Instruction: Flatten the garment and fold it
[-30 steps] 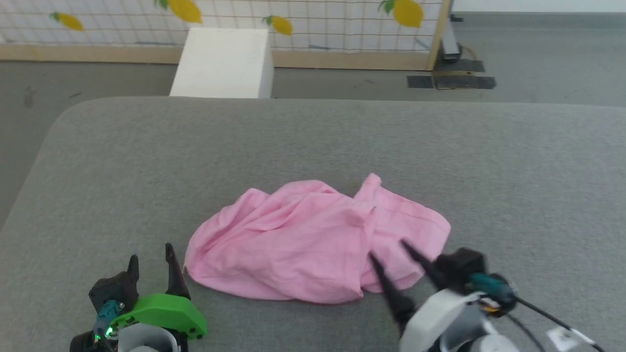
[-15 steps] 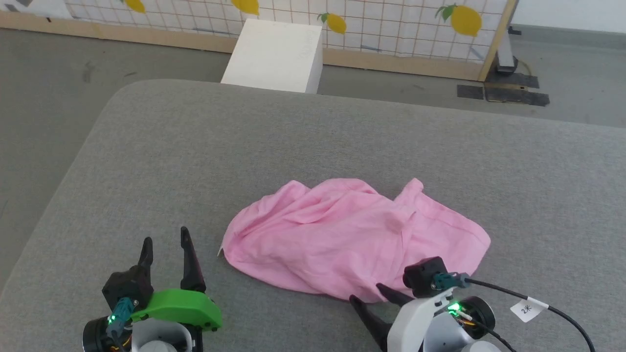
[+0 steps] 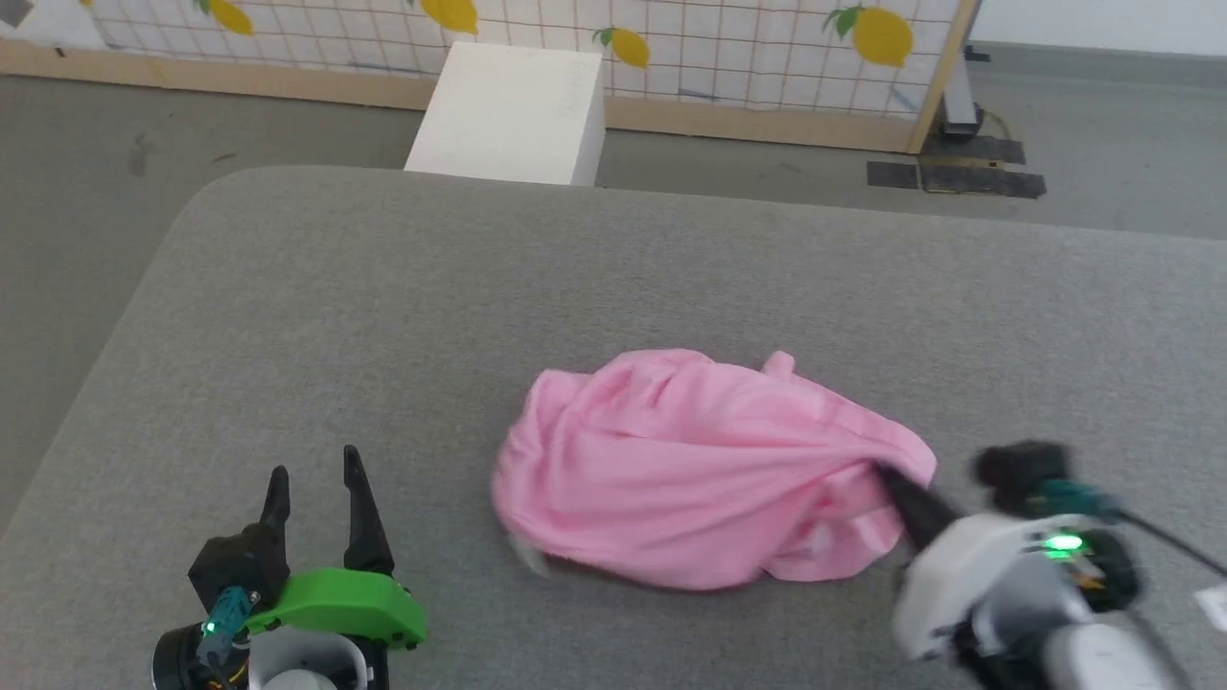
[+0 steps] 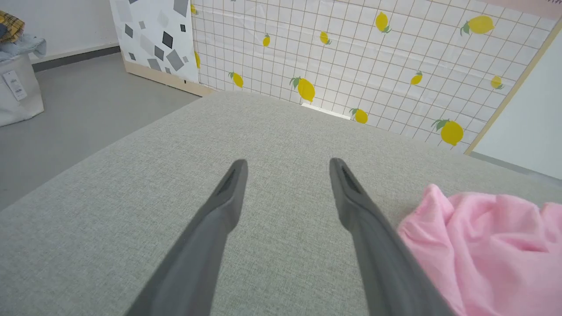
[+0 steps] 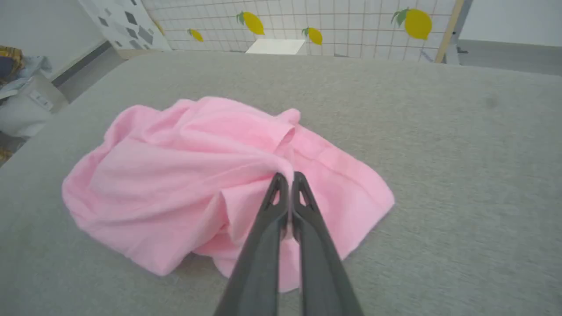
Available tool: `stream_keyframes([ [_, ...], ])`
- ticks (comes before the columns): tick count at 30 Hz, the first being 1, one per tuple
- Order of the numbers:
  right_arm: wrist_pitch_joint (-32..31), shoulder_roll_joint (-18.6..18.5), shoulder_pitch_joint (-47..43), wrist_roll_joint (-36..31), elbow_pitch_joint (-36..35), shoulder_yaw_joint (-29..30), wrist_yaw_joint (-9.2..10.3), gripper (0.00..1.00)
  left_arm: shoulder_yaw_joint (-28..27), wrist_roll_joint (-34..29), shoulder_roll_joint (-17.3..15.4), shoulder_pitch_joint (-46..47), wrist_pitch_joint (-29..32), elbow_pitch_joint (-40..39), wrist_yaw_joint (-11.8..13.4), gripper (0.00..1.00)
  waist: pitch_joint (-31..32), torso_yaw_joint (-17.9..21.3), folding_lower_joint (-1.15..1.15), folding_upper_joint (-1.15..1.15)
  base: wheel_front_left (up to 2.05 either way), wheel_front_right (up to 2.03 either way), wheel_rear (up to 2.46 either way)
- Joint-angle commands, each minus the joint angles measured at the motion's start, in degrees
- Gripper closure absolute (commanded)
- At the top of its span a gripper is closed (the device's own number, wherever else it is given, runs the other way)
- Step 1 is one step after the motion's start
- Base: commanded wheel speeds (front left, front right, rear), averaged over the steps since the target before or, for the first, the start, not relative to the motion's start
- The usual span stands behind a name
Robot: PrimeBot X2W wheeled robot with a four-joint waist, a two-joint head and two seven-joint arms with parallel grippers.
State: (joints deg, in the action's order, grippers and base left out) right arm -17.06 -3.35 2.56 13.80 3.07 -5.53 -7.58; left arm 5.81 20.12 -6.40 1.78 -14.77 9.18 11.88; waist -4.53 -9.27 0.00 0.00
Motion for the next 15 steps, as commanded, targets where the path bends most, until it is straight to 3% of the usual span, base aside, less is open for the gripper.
stream_keyframes([
  [1,0.29,-0.56,-1.11,-1.60,-1.46,3.21,0.09,1.00,-0.35,-0.31,0.39,-0.68,-0.22,0.06,-0.51,0.00,0.19,1.51,0.00,0.00,0.00,0.00,0.00],
  [8,-2.43,0.19,-6.43,-7.32,-5.62,21.11,0.09,1.00,-0.37,-1.06,0.97,-0.71,-0.22,0.23,-1.54,0.00,0.19,4.56,0.00,0.00,0.00,0.00,0.00],
  [11,-3.27,0.41,-7.53,-7.23,-4.69,25.45,0.09,1.00,-0.15,-1.20,1.13,-0.77,-0.22,0.50,-1.88,0.00,0.18,5.78,0.00,0.00,0.00,0.00,0.00],
  [13,-2.13,0.43,-7.68,-4.15,-3.40,25.25,0.09,1.00,0.19,-1.13,1.09,-0.83,-0.22,0.91,-2.46,0.00,0.18,6.59,0.00,0.00,0.00,0.00,0.00],
  [15,-0.10,0.44,-7.96,-2.02,-2.16,24.47,0.09,0.15,0.79,-0.95,0.91,-0.71,-0.14,1.42,-3.40,0.00,0.17,7.26,0.00,0.00,0.00,0.00,0.00],
])
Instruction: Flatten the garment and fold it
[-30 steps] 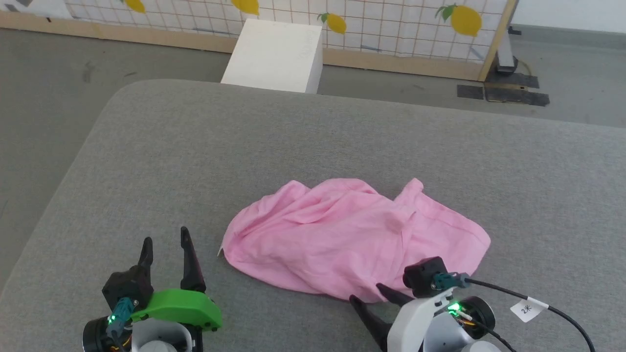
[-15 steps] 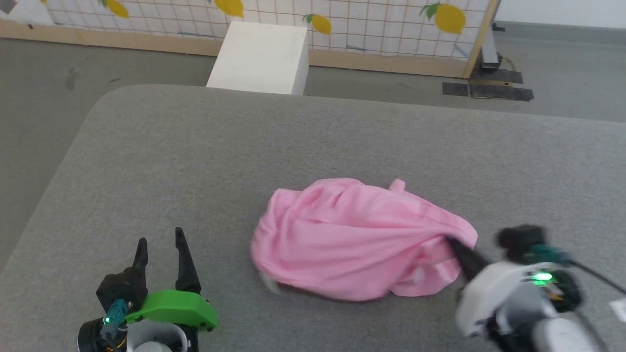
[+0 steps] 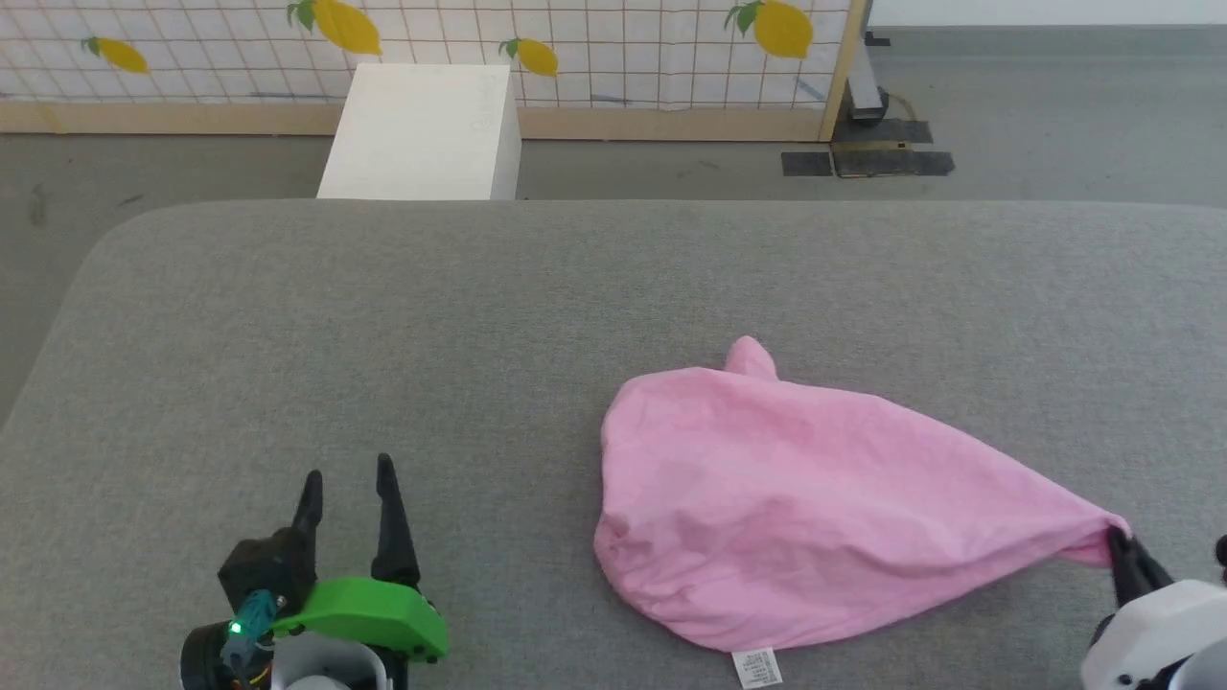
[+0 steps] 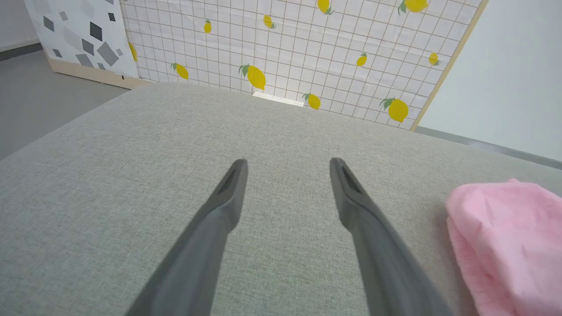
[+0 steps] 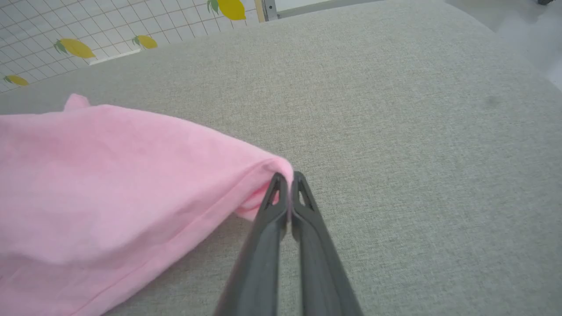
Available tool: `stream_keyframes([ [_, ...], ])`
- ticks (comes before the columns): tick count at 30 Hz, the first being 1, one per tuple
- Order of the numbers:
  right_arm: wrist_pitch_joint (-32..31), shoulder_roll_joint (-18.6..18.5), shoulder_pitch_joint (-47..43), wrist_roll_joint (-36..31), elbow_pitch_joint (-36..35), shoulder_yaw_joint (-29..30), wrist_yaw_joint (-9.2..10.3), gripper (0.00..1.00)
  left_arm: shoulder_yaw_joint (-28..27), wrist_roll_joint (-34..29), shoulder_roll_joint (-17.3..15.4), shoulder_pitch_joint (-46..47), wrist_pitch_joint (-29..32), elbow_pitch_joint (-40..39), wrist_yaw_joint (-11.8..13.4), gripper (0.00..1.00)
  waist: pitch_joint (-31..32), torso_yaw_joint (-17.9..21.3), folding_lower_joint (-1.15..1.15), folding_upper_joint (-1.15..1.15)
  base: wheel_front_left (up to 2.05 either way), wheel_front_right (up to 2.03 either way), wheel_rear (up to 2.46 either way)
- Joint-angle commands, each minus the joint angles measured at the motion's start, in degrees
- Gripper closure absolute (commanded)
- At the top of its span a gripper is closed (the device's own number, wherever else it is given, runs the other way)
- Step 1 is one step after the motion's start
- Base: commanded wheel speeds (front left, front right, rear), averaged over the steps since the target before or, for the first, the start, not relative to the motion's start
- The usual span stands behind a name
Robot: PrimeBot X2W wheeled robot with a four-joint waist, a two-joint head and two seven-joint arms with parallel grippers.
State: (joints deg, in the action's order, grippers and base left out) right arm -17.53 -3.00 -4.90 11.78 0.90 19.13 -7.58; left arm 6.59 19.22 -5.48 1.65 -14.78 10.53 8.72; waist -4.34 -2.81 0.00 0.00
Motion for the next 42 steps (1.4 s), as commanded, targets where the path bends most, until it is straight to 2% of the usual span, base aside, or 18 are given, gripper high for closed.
stream_keyframes([
  [1,1.33,0.11,-0.75,0.33,0.47,-0.88,0.09,0.00,0.62,-0.13,-0.21,-0.41,0.18,0.25,-0.86,0.00,-0.03,1.05,0.00,0.00,0.00,0.00,0.00],
  [7,10.32,0.12,-0.81,-0.46,0.00,-2.85,0.09,0.00,5.58,-1.17,-1.32,1.00,3.80,-0.12,-5.11,0.00,-0.01,2.18,0.00,0.00,0.00,0.00,0.00],
  [9,12.74,0.12,-0.78,-1.13,-0.53,-3.80,0.09,0.00,8.25,-1.84,-1.64,1.89,6.31,0.09,-7.07,0.00,-0.12,2.59,0.00,0.00,0.00,0.00,0.00],
  [12,15.03,0.12,-0.56,-1.75,-1.11,-5.99,0.09,0.00,12.74,-2.54,-1.59,3.38,13.53,1.40,-9.60,0.00,-0.31,3.48,0.00,0.00,0.00,0.00,0.00],
  [15,15.38,0.12,-0.29,-1.59,-0.91,-7.91,0.09,0.00,15.10,-1.53,-0.82,4.92,21.35,2.96,-10.52,0.00,-0.30,4.57,0.00,0.00,0.00,0.00,0.00],
  [23,15.88,0.12,0.69,-0.12,0.20,-12.18,0.09,0.00,17.90,-0.89,-0.09,10.16,37.37,7.62,-9.45,0.00,-1.00,8.29,0.00,0.00,0.00,0.00,0.00],
  [27,16.38,0.12,1.39,0.48,0.76,-13.70,0.09,0.00,19.78,0.12,-0.08,11.65,44.59,9.88,-10.99,0.00,-1.65,10.48,0.00,0.00,0.00,0.00,0.00],
  [29,16.61,0.12,1.63,0.84,0.98,-14.19,0.09,0.00,19.89,0.38,-0.18,11.98,46.47,10.12,-10.71,0.62,-2.04,11.48,0.00,0.00,0.00,0.00,0.00],
  [30,16.76,0.12,1.77,1.04,1.11,-14.45,0.09,0.00,19.78,0.42,-0.37,12.13,46.92,10.05,-10.50,1.00,-2.23,12.00,0.00,0.00,0.00,0.00,0.00],
  [32,17.04,0.12,2.03,1.49,1.35,-14.86,0.09,0.00,18.57,0.05,-0.99,12.73,45.30,9.21,-9.19,1.00,-2.64,12.83,0.00,0.00,0.00,0.00,0.00],
  [37,17.92,0.12,2.44,1.79,1.84,-15.18,0.09,0.00,12.76,-1.49,-3.03,15.03,36.47,8.07,-3.32,1.00,-3.50,13.99,0.00,0.00,0.00,0.00,0.00],
  [42,18.46,0.12,2.83,2.00,2.43,-15.35,0.09,0.00,7.67,-1.49,-4.51,17.92,29.97,9.23,0.61,1.00,-3.88,14.00,0.00,0.00,0.00,0.00,0.00],
])
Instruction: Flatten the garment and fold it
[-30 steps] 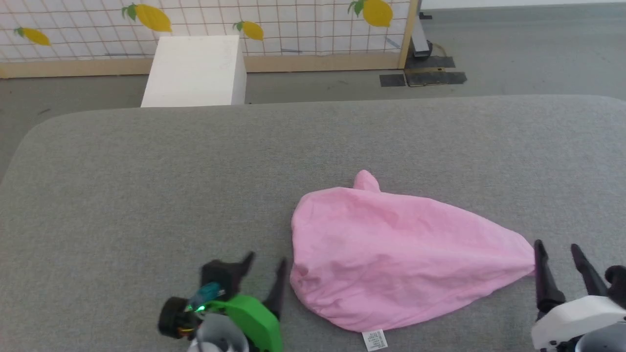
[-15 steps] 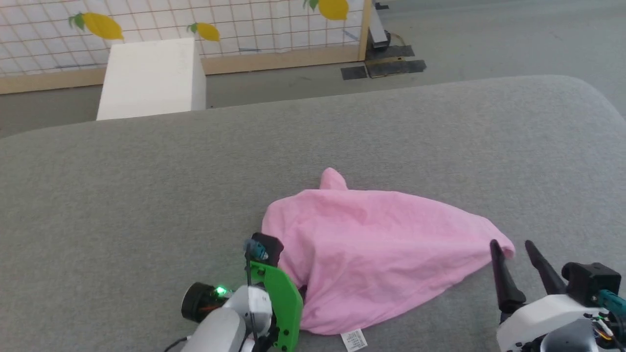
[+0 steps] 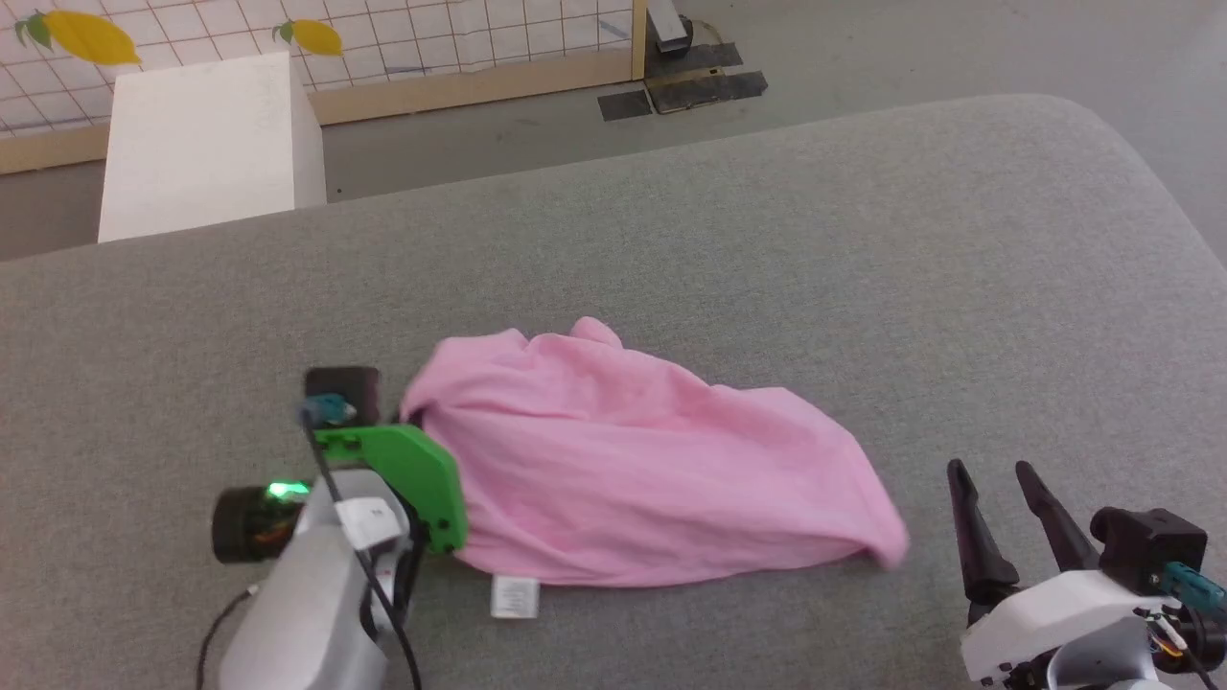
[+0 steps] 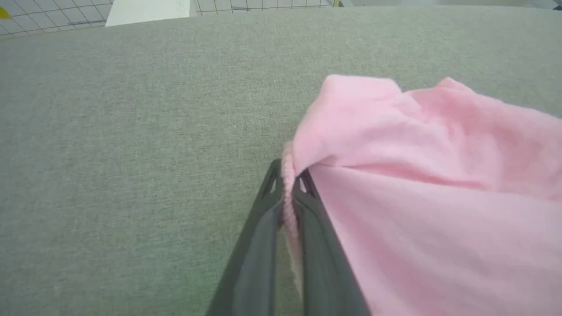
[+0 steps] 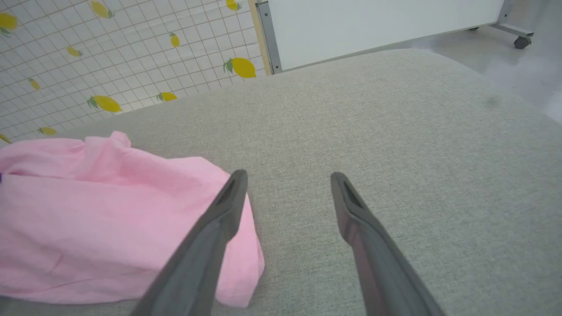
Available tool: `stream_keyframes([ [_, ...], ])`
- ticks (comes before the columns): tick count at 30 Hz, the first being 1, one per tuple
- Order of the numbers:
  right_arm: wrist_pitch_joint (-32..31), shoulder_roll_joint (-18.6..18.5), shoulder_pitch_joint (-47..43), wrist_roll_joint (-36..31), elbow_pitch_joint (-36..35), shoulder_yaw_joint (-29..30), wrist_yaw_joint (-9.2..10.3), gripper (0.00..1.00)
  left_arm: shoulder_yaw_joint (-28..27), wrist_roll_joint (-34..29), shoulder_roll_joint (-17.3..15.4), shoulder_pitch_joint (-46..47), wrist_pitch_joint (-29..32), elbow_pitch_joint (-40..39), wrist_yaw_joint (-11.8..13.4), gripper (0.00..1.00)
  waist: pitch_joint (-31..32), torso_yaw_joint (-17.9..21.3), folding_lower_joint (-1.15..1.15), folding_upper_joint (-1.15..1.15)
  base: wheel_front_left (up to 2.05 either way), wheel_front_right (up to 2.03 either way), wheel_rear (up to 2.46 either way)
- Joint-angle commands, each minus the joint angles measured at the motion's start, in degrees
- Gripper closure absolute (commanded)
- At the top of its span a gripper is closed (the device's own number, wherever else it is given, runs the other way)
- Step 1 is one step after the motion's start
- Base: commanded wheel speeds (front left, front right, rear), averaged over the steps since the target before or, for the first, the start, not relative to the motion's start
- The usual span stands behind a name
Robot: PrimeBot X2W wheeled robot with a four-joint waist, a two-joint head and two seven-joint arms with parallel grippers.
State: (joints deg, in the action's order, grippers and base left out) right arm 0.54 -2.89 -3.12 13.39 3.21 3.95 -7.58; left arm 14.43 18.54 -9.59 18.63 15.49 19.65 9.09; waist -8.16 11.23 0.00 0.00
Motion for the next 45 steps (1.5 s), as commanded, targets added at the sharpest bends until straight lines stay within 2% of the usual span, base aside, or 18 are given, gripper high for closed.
stream_keyframes([
  [1,0.51,0.02,1.55,0.51,0.43,-0.81,0.09,0.00,-1.62,-0.73,-0.81,2.43,-3.00,2.15,1.16,1.00,-0.09,-0.36,0.00,0.00,0.00,0.00,0.00],
  [2,0.54,0.02,1.72,0.59,0.53,-1.10,0.09,0.00,-2.02,-0.40,-0.69,2.78,-3.75,3.05,1.23,1.00,-0.02,-0.49,0.00,0.00,0.00,0.00,0.00],
  [3,0.56,0.02,1.86,0.60,0.60,-1.37,0.09,0.00,-2.31,-0.12,-0.60,3.01,-4.73,3.76,1.17,0.57,0.11,-0.59,0.00,0.00,0.00,0.00,0.00],
  [4,0.57,0.02,1.92,0.59,0.65,-1.50,0.09,0.00,-2.59,0.22,-0.43,3.02,-5.48,4.23,1.12,0.00,0.25,-0.70,0.00,0.00,0.00,0.00,0.00],
  [10,0.69,0.02,1.63,0.20,0.09,-1.53,0.09,0.00,-3.96,1.78,0.09,-0.25,-11.14,4.11,0.91,0.00,1.01,-1.73,0.00,0.00,0.00,0.00,0.00],
  [15,0.58,0.02,0.89,0.00,-0.72,-1.13,0.09,0.00,-4.54,2.94,0.30,-6.45,-16.81,-0.61,-0.09,0.00,1.31,-2.88,0.00,0.00,0.00,0.00,0.00],
  [21,0.05,0.02,0.52,-0.15,-1.39,-1.30,0.09,0.00,-4.49,2.91,-0.01,-13.82,-20.18,-7.40,0.35,0.00,1.27,-3.99,0.00,0.00,0.00,0.00,0.00],
  [27,-0.41,0.02,0.43,-0.09,-1.65,-1.69,0.09,0.00,-0.11,2.80,-0.51,-17.02,-14.26,-9.08,-1.97,0.00,1.29,-4.52,0.00,0.00,0.00,0.00,0.00],
  [30,-0.57,0.02,0.54,-0.06,-1.63,-2.00,0.09,0.00,1.63,2.54,-0.61,-17.11,-11.08,-9.21,-2.35,0.00,1.41,-4.29,0.00,0.00,0.00,0.00,0.00],
  [35,-0.67,0.02,0.59,0.16,-1.43,-2.52,0.09,0.00,2.75,0.79,-1.46,-17.18,-4.31,-7.40,0.83,0.00,1.57,-3.34,0.00,0.00,0.00,0.00,0.00],
  [41,-1.01,0.02,0.34,0.32,-1.08,-2.67,0.09,0.00,3.58,1.10,-0.87,-15.88,-0.42,-5.77,1.67,0.01,1.50,-2.56,0.00,0.00,0.00,0.00,0.00],
  [42,-1.48,0.02,0.26,0.42,-0.90,-2.96,0.09,0.00,4.11,1.48,-0.73,-15.60,0.59,-5.45,0.98,0.58,1.48,-2.43,0.00,0.00,0.00,0.00,0.00],
  [43,-2.09,0.02,0.16,0.42,-0.70,-3.29,0.09,0.00,4.37,1.85,-0.60,-15.35,1.05,-5.37,0.46,1.00,1.45,-2.35,0.00,0.00,0.00,0.00,0.00],
  [45,-3.64,0.02,-0.07,0.37,-0.26,-4.12,0.09,0.00,4.56,2.39,-0.38,-14.93,1.22,-5.41,-0.12,1.00,1.38,-2.25,0.00,0.00,0.00,0.00,0.00],
])
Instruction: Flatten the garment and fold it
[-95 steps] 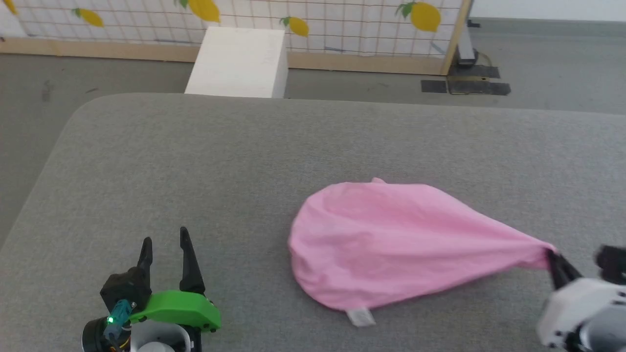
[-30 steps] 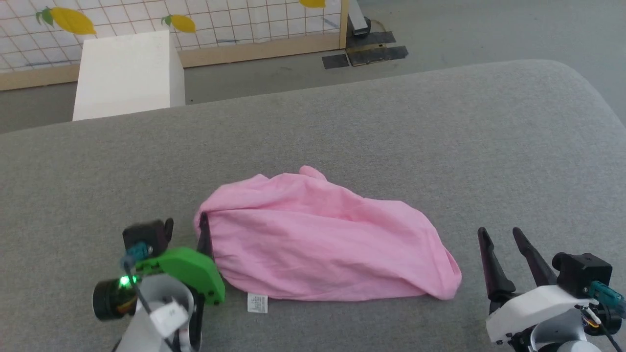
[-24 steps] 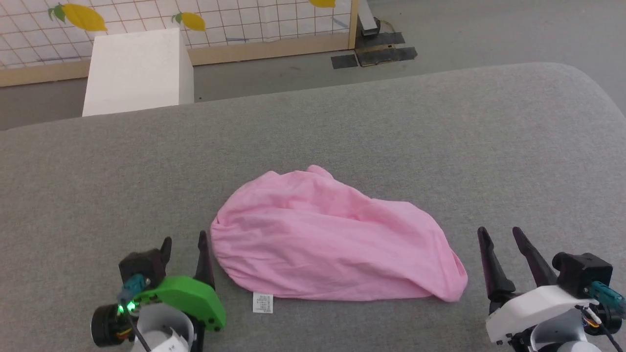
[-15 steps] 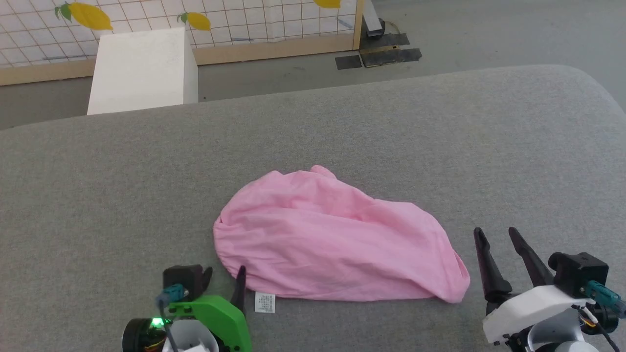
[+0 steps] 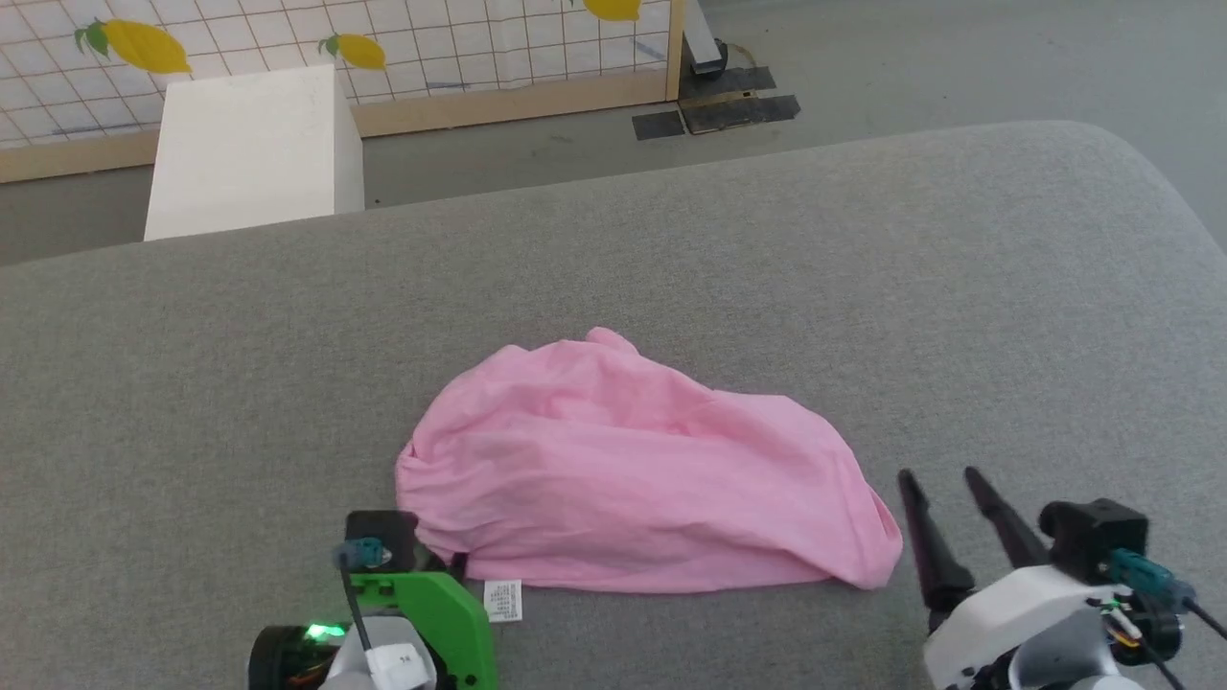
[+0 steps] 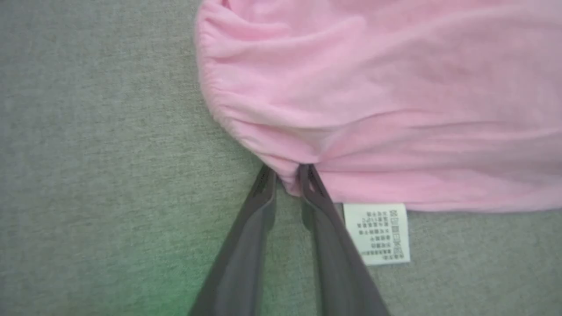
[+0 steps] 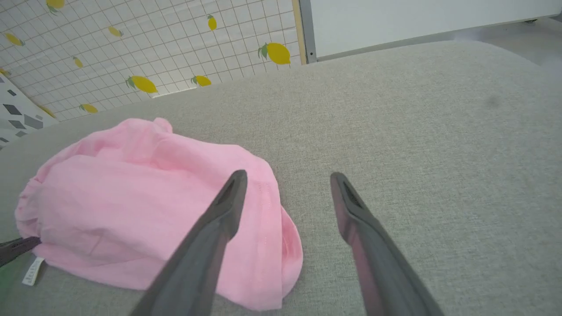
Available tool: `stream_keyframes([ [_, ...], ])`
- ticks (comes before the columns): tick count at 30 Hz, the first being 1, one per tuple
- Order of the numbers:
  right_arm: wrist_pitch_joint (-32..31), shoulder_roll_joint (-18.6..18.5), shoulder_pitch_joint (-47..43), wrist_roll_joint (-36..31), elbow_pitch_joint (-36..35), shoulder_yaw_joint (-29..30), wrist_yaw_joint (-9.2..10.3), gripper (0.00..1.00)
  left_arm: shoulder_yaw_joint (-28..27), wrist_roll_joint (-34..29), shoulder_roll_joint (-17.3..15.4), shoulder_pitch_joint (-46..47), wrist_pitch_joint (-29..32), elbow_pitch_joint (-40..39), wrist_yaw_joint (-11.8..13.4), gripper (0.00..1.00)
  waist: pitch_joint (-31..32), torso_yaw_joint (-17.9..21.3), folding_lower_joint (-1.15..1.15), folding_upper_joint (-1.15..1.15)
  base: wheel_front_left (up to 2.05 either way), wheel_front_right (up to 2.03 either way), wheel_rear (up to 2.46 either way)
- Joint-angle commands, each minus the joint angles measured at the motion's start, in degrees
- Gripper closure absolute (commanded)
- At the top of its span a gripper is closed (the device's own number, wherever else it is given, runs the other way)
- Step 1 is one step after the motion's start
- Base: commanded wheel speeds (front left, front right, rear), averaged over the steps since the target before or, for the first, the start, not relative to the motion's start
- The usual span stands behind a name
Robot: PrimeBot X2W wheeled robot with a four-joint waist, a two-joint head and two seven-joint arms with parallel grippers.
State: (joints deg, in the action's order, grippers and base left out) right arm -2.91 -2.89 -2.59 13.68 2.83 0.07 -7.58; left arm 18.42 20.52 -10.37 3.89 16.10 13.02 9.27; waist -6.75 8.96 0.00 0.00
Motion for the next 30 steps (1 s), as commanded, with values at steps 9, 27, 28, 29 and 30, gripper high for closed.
stream_keyframes([
  [9,-14.92,0.02,0.46,-0.32,4.67,-3.95,0.09,0.00,0.22,0.87,0.75,0.00,-2.63,1.10,-0.19,1.00,-0.55,-0.44,0.00,0.00,0.00,0.00,0.00],
  [27,-24.84,0.02,-0.08,1.26,-0.01,-3.72,0.09,1.00,0.32,2.86,1.24,0.33,-6.14,-0.13,-1.72,1.00,0.42,-2.73,0.00,0.00,0.00,0.00,0.00],
  [28,-24.90,0.02,-0.28,1.11,-1.30,-3.55,0.09,1.00,0.21,3.24,1.22,0.45,-6.48,-0.96,-2.16,1.00,0.60,-2.74,0.00,0.00,0.00,0.00,0.00],
  [29,-24.88,0.02,-0.26,0.65,-3.24,-3.33,0.09,1.00,-0.07,3.72,1.10,0.81,-6.94,-2.34,-2.72,1.00,0.79,-2.75,0.00,0.00,0.00,0.00,0.00],
  [30,-24.96,0.02,-0.01,-0.07,-4.94,-3.08,0.09,1.00,-0.33,4.27,0.97,1.22,-7.11,-3.62,-3.31,1.00,0.91,-2.77,0.00,0.00,0.00,0.00,0.00],
])
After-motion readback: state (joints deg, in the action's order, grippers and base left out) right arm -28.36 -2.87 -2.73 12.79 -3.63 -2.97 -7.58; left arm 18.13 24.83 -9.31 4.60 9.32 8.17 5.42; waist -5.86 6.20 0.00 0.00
